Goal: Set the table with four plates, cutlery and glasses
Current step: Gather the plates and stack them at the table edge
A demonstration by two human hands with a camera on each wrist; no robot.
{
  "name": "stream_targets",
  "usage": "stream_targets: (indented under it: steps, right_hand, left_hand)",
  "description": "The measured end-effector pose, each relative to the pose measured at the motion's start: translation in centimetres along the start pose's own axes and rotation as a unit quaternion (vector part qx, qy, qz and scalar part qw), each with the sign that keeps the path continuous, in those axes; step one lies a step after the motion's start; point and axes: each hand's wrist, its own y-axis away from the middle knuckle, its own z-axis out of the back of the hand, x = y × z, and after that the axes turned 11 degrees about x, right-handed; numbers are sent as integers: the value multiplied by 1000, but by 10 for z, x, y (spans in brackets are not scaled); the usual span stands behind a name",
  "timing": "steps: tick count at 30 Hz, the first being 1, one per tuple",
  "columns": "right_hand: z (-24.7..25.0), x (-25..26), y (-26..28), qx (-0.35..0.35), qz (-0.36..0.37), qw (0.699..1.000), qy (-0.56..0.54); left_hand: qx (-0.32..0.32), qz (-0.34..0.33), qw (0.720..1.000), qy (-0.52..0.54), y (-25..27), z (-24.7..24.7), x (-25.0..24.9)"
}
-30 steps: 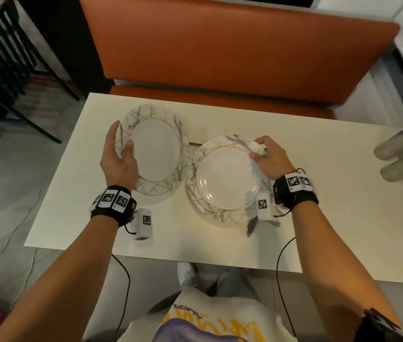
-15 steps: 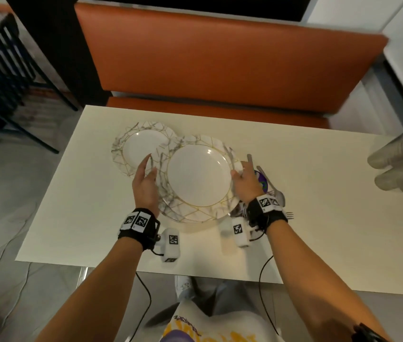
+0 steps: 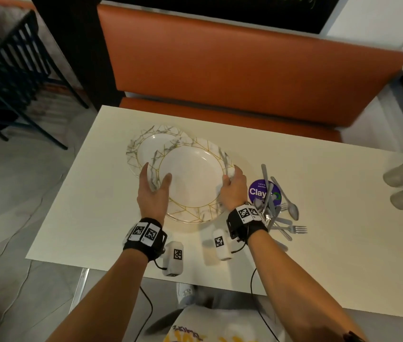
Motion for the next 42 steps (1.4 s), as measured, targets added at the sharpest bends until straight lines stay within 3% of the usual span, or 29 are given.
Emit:
stream_targets:
  steps: [6, 9, 14, 21, 29, 35, 42]
  right_hand:
    - [-19, 23, -18, 108, 90, 989, 55]
    - [-20, 44, -41, 170, 101, 979, 50]
    - [-28, 70, -109, 143, 71, 982, 101]
    - [-53, 90, -181, 189, -11, 953, 235]
    - [-64, 93, -207, 188, -5, 962, 200]
    - [-28, 114, -207, 139, 19, 976, 166]
    - [70, 116, -175, -26, 135, 973, 186]
  left_hand:
    - [-91, 11, 995, 30, -26, 41, 10]
    - [-126, 16, 991, 37, -41, 68, 10]
    - [-172, -14, 985, 22, -54, 101, 2]
    - [-219, -13, 975, 32, -63, 118, 6]
    - [-233, -9, 972, 19, -59, 117, 10]
    - [-216, -7, 976, 12, -55, 111, 7]
    - [-175, -35, 984, -22, -49, 98, -6]
